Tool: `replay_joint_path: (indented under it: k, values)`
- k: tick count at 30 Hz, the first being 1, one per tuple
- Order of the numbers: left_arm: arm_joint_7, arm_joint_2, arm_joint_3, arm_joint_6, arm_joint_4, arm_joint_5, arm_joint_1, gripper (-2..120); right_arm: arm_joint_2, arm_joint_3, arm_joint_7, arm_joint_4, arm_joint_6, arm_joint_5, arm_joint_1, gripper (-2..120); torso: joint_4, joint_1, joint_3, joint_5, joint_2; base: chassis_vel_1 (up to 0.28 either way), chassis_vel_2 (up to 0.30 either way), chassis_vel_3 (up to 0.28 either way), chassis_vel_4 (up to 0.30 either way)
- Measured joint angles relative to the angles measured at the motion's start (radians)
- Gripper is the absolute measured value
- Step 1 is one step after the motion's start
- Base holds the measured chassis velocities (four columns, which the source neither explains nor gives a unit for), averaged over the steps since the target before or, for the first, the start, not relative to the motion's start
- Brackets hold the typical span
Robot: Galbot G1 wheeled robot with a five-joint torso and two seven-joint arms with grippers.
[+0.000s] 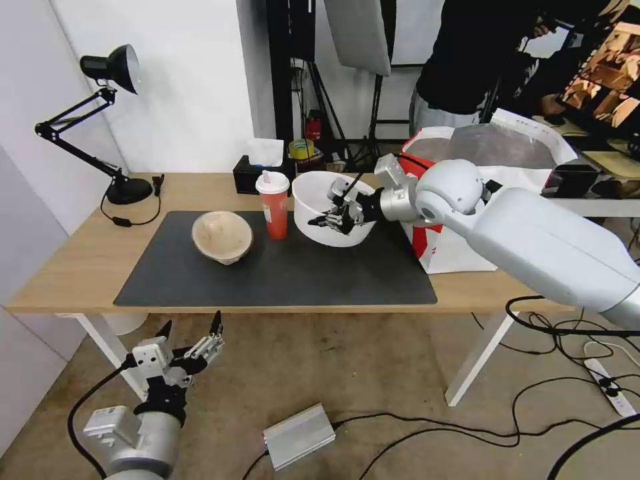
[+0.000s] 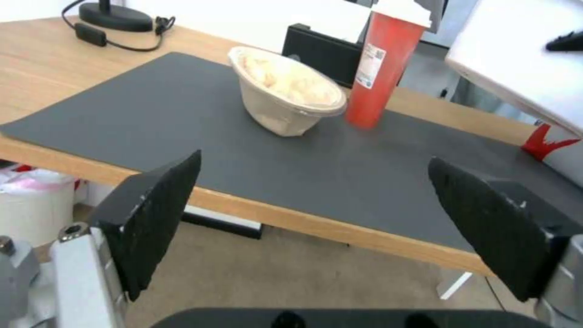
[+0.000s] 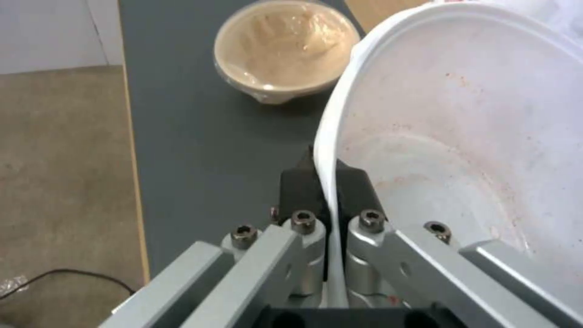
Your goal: Pick up the trash from the table and place it into the takeout bag.
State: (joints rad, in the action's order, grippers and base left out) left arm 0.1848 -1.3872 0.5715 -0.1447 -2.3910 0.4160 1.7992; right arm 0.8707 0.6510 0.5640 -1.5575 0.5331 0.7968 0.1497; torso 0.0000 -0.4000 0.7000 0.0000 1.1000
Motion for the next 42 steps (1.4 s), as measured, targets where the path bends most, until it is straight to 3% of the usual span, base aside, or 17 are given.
replay_joint_path:
  k: [35,42]
  values:
    - [-0.001,-0.001,0.004,0.005,-0.007,0.002,0.009,100,-0.018,-0.012,-0.010,-0.031,0.004,0.042,0.087,0,-0.0001,0.000,0.000,0.0000,0.000,0.000,0.000,0.000,0.000]
    - [0.001,-0.017,-0.006,0.005,-0.009,0.004,0.001,100,-0.011,-0.058,-0.008,0.000,0.006,0.062,0.109,0,0.0000,0.000,0.000,0.0000,0.000,0.000,0.000,0.000,0.000]
